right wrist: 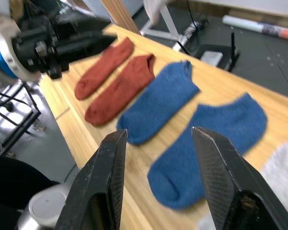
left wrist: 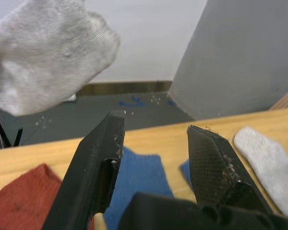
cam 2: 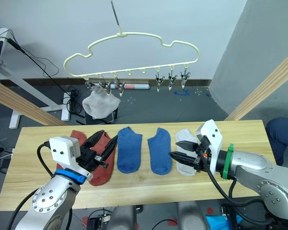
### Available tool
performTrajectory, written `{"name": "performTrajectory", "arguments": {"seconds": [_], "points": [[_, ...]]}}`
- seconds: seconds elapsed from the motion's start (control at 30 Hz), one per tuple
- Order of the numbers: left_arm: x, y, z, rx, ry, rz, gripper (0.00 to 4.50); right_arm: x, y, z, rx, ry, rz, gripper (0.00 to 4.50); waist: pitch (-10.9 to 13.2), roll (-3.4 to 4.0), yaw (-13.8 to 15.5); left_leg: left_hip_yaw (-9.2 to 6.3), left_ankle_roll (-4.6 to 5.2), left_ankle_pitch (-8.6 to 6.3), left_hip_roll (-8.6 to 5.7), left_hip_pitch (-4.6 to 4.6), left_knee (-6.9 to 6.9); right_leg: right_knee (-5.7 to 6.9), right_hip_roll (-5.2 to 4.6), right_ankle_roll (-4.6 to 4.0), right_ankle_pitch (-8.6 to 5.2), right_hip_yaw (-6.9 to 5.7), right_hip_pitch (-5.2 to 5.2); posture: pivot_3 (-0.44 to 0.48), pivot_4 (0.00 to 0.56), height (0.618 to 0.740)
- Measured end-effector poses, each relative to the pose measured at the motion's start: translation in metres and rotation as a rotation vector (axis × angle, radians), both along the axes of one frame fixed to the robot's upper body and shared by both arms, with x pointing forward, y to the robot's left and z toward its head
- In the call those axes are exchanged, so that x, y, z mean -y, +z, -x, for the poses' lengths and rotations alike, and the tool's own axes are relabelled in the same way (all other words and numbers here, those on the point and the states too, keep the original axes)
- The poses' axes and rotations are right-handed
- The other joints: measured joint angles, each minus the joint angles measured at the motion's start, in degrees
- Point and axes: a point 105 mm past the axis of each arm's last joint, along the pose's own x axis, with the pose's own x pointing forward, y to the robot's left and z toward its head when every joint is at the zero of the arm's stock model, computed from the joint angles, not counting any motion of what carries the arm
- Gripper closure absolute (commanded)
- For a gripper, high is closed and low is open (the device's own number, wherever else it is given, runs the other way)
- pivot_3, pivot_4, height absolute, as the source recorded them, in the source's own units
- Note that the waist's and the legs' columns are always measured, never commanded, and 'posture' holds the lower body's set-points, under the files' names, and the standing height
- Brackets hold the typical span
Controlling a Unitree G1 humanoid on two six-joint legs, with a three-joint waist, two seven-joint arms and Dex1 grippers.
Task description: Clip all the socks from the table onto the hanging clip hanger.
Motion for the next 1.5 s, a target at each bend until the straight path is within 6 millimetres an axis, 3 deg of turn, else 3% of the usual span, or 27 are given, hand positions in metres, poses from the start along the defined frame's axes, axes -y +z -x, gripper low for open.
{"name": "performTrajectory", "arguments": {"seconds": [0.13, 0.37, 0.4, 0.6, 0.67, 0.83, 1.0, 1.13, 1.4, 1.5], "points": [[0.001, -0.007, -0.003, -0.002, 0.01, 0.002, 2.14, 0.002, 0.002, -0.003, 0.013, -0.008, -0.017, 2.28, -0.11, -0.01, -0.05, -0.01, 0.0, 0.0, 0.0, 0.0, 0.0, 0.0, 0.0, 0.0, 0.0, -0.03, 0.01, -0.166, 0.33, 0.74], [0.007, -0.029, -0.02, -0.002, -0.002, 0.005, 2.14, 0.003, -0.003, -0.008, 0.004, -0.03, -0.054, 2.28, -2.43, -0.05, -0.19, -0.05, -0.01, 0.0, -0.04, -0.14, 0.03, 0.0, -0.03, -0.3, 0.18, -0.13, -0.04, -0.187, 0.238, 0.74], [0.009, -0.028, -0.024, 0.009, -0.01, 0.007, 2.14, 0.003, -0.005, -0.008, 0.001, -0.031, -0.054, 2.28, -3.06, -0.09, -0.11, -0.11, -0.01, 0.0, -0.06, -0.15, 0.07, 0.02, -0.04, -0.3, 0.18, -0.2, -0.01, -0.191, 0.198, 0.74], [0.013, -0.011, -0.04, 0.105, -0.043, 0.014, 2.14, 0.016, -0.007, -0.012, 0.03, -0.033, 0.0, 2.28, -6.61, -0.26, -0.57, -0.06, 0.01, -0.01, -0.09, 0.05, 0.31, 0.05, -0.04, -0.31, 0.2, -0.16, 0.27, -0.195, 0.158, 0.74], [0.013, -0.015, -0.037, 0.095, -0.049, 0.016, 2.14, 0.02, -0.009, -0.012, 0.024, -0.029, 0.009, 2.28, -7.25, -0.35, -1.21, -0.05, 0.03, -0.02, -0.08, 0.71, 0.19, -0.04, -0.02, -0.28, 0.17, -0.15, 0.86, -0.195, 0.155, 0.74], [0.013, -0.028, -0.028, 0.044, -0.056, 0.024, 2.14, 0.022, -0.009, -0.012, 0.017, -0.02, 0.0, 2.28, -8.63, -0.39, -1.98, -0.05, 0.25, 0.14, -0.06, 0.85, 0.19, 0.09, 0.05, -0.09, 0.05, -0.11, 0.95, -0.193, 0.153, 0.74], [0.009, -0.018, -0.033, 0.08, -0.05, 0.024, 2.14, 0.021, -0.004, -0.014, 0.041, -0.017, -0.009, 2.28, -9.39, -0.43, -2.42, -0.03, 0.55, 0.34, -0.08, 1.18, 0.2, 0.17, 0.06, -0.17, 0.26, -0.1, 1.25, -0.192, 0.157, 0.74], [0.006, -0.01, -0.034, 0.111, -0.027, 0.031, 2.14, 0.019, 0.0, -0.014, 0.063, -0.014, -0.022, 2.28, -9.42, -0.46, -3.21, 0.0, 0.59, 0.36, -0.08, 1.71, 0.14, 0.07, 0.06, -0.17, 0.27, -0.05, 1.79, -0.19, 0.191, 0.74], [0.005, -0.005, -0.027, 0.112, -0.018, 0.031, 2.14, 0.02, 0.007, -0.014, 0.099, -0.023, -0.03, 2.28, -9.42, -0.45, -3.35, -0.02, 0.59, 0.36, -0.07, 1.74, 0.05, 0.06, 0.07, -0.19, 0.25, -0.04, 1.8, -0.183, 0.209, 0.74], [0.001, -0.01, -0.024, 0.095, -0.007, 0.027, 2.74, 0.02, 0.006, -0.014, 0.093, -0.032, -0.038, 2.26, -9.41, -0.45, -3.34, -0.01, 0.59, 0.36, -0.07, 1.74, 0.05, 0.06, 0.06, -0.2, 0.25, -0.03, 1.8, -0.178, 0.217, 0.74]]}}
